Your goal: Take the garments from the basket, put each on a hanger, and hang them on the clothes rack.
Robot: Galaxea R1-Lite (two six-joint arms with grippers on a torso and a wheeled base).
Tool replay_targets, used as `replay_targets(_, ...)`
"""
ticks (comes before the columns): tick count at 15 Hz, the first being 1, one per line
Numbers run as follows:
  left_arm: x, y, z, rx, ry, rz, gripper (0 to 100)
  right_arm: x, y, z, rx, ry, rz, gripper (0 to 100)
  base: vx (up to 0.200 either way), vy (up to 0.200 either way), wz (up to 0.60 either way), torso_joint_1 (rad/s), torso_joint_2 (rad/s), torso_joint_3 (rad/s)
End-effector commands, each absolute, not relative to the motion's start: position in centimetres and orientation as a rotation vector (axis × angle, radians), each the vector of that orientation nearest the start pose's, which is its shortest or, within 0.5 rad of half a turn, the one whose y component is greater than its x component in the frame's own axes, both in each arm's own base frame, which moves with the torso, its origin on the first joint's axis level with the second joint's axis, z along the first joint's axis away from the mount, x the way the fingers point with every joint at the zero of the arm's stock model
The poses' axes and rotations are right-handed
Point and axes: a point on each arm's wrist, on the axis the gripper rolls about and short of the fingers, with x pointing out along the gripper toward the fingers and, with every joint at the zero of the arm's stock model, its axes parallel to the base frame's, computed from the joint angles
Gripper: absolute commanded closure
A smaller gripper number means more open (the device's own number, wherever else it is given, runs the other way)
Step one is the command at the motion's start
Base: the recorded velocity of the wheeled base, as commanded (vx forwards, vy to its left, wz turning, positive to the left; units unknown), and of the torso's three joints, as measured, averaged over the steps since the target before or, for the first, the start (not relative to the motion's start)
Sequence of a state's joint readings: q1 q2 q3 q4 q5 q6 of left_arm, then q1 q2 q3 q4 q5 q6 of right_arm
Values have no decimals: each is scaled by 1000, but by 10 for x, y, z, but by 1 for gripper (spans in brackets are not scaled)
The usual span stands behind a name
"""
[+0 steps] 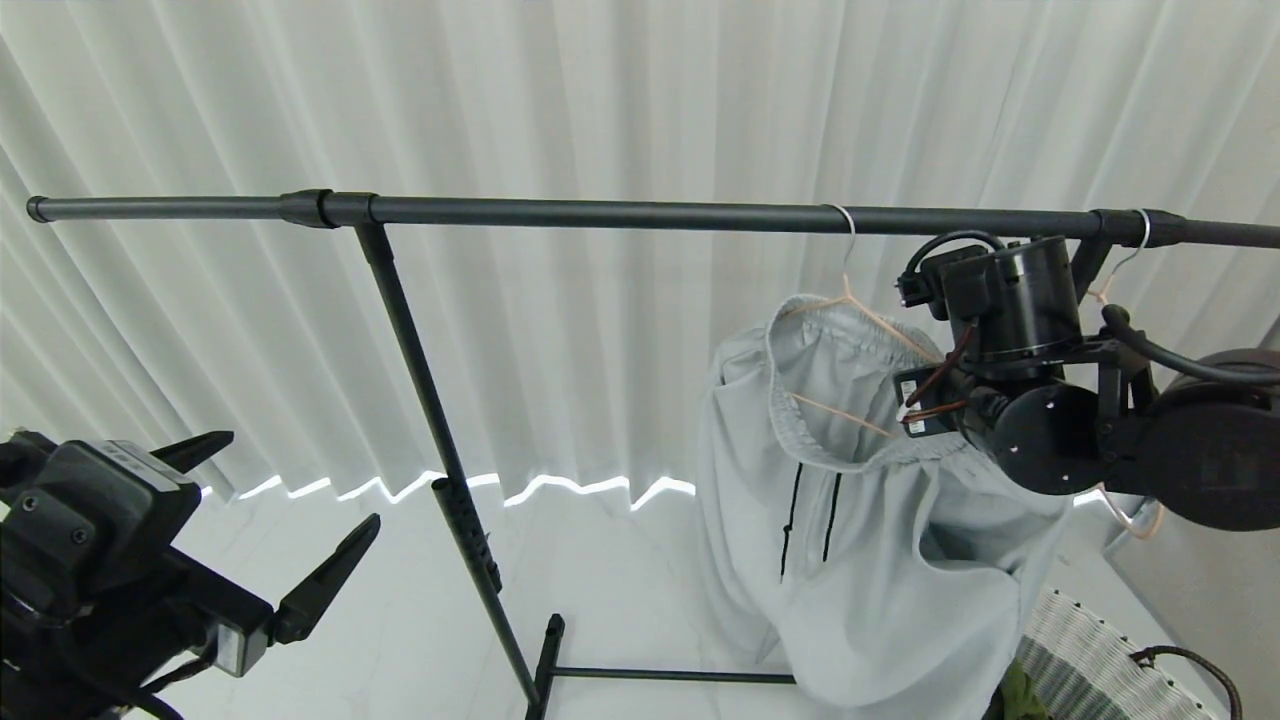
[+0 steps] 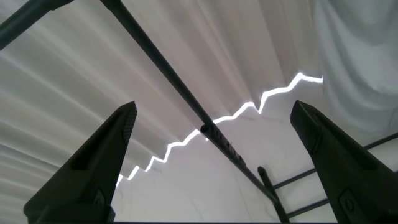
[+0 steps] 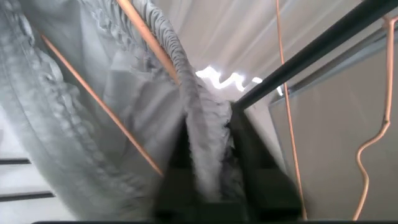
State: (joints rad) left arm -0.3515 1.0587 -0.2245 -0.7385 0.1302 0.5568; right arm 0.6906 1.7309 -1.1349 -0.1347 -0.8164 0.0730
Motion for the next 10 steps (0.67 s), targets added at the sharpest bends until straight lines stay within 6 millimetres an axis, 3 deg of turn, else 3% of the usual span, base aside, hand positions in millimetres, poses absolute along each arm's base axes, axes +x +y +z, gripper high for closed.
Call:
replay_targets(1, 121, -41, 175, 575, 21, -239, 0, 250, 197, 221, -231, 320, -110, 0, 0, 0, 0, 0, 0, 0)
replay_targets(5, 121, -41, 175, 570, 19, -238, 0, 218, 205, 242, -190, 266, -20, 0, 0, 0, 0, 0, 0, 0)
replay_targets(10, 120, -41, 175, 564, 17, -236, 0, 168, 194, 276, -115, 179, 114, 0, 0, 0, 0, 0, 0, 0)
